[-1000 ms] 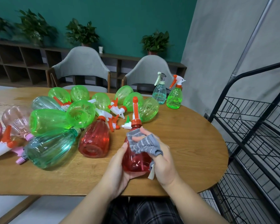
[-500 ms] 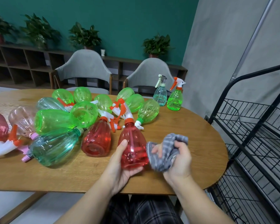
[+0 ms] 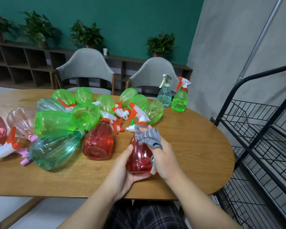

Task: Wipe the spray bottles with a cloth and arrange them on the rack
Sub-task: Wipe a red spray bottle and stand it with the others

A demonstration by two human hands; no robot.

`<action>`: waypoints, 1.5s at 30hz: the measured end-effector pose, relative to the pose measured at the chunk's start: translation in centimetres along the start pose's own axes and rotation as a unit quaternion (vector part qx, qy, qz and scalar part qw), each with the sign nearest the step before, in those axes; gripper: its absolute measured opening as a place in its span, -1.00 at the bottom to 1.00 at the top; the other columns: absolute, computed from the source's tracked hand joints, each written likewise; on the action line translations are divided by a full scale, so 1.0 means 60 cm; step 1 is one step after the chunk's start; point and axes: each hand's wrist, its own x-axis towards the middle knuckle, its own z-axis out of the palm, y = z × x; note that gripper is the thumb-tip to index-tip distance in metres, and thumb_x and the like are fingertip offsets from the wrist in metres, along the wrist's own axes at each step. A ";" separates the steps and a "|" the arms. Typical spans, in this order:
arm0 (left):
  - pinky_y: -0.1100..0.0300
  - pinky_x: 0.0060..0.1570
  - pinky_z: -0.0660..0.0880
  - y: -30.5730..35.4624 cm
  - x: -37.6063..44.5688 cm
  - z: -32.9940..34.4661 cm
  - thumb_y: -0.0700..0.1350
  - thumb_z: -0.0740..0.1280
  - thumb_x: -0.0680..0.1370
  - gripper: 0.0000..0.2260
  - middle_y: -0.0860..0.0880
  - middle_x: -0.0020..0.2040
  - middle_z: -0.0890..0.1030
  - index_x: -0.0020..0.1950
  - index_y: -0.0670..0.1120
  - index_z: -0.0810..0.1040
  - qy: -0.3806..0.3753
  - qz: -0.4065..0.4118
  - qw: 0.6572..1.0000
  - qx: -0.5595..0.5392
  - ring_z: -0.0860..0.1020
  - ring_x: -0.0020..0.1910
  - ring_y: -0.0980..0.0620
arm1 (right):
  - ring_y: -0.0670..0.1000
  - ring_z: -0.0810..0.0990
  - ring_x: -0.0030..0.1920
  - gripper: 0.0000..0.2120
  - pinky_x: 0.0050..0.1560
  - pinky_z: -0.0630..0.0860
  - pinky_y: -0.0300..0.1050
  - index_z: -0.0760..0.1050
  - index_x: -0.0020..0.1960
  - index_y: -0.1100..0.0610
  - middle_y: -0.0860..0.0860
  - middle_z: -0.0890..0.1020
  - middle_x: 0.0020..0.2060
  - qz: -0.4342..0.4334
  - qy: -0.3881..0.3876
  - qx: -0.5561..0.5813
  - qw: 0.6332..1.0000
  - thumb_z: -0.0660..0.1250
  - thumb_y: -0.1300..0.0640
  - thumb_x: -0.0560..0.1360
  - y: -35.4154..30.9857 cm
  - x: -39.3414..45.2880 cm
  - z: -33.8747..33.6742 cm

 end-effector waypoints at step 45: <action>-0.03 -0.12 0.66 0.000 0.003 -0.005 0.19 0.34 0.42 -0.44 -0.26 0.17 0.63 0.25 -0.18 0.58 0.008 -0.019 0.999 -0.050 0.65 0.04 -0.14 | -0.04 0.66 -0.08 -0.70 0.24 0.37 -0.14 0.66 -0.21 0.15 -0.01 0.70 -0.16 -0.179 -0.004 -0.016 0.984 0.22 0.01 0.39 0.029 -0.037 0.005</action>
